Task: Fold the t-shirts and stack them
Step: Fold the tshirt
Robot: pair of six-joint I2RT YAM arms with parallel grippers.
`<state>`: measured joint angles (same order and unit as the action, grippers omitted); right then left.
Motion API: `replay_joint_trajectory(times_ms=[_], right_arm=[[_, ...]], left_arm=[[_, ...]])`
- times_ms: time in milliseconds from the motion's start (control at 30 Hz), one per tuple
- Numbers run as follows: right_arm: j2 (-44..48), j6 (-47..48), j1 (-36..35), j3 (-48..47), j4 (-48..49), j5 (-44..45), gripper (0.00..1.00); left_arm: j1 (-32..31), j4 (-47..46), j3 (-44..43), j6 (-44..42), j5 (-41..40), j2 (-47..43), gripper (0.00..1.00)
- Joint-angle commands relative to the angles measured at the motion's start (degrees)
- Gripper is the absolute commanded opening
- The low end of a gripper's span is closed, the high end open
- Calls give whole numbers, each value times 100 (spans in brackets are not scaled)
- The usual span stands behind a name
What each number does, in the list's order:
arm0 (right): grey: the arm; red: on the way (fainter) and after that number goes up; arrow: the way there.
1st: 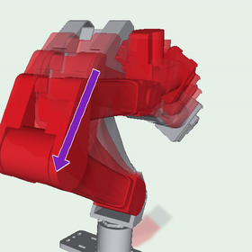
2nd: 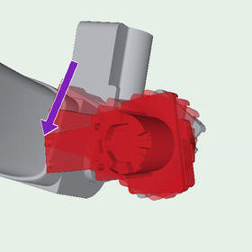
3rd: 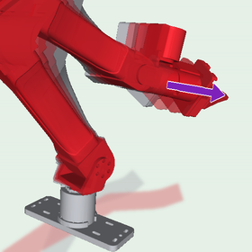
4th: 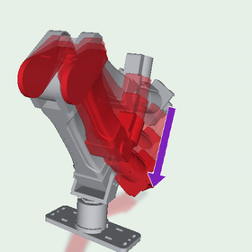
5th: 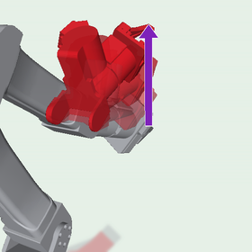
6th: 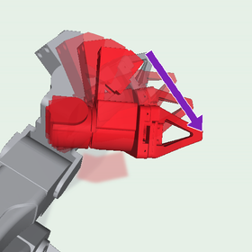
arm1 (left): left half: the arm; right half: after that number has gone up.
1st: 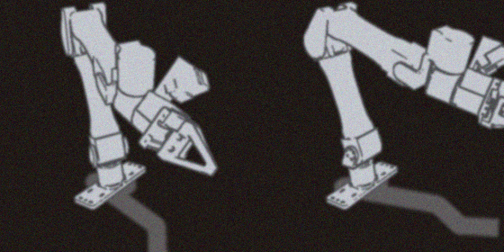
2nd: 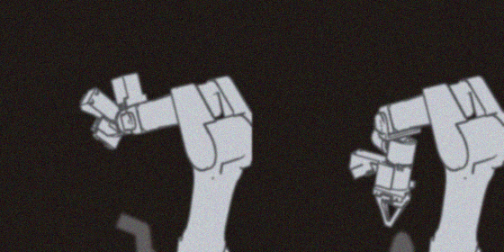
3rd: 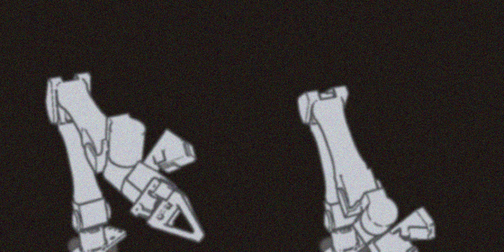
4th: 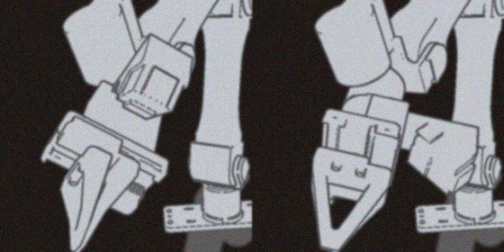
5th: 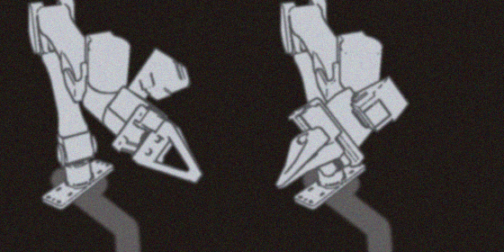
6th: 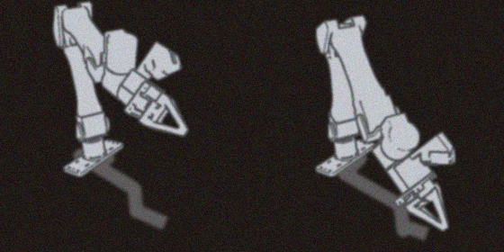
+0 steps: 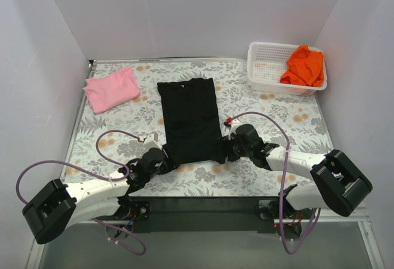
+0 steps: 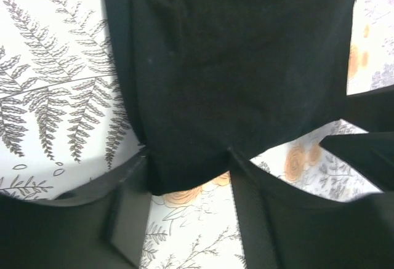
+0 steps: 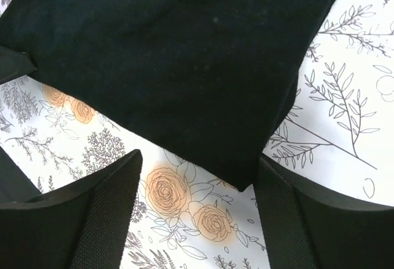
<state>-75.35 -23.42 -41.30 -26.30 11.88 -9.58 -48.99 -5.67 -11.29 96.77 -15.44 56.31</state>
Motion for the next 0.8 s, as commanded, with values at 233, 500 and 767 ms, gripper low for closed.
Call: replay_joint_trajectory(times_ms=[233,500,767], right_arm=[[-164,-5,-63,108,-98,53,30],[73,30,-185,134,-326,158,1],[899,-145,-563,283,-1055,431,1]], left_arm=[[-49,155,83,-220,-170,459,0],[-93,-30,92,-589,-12,460,0],[-312,171,180,-423,270,-226,0]])
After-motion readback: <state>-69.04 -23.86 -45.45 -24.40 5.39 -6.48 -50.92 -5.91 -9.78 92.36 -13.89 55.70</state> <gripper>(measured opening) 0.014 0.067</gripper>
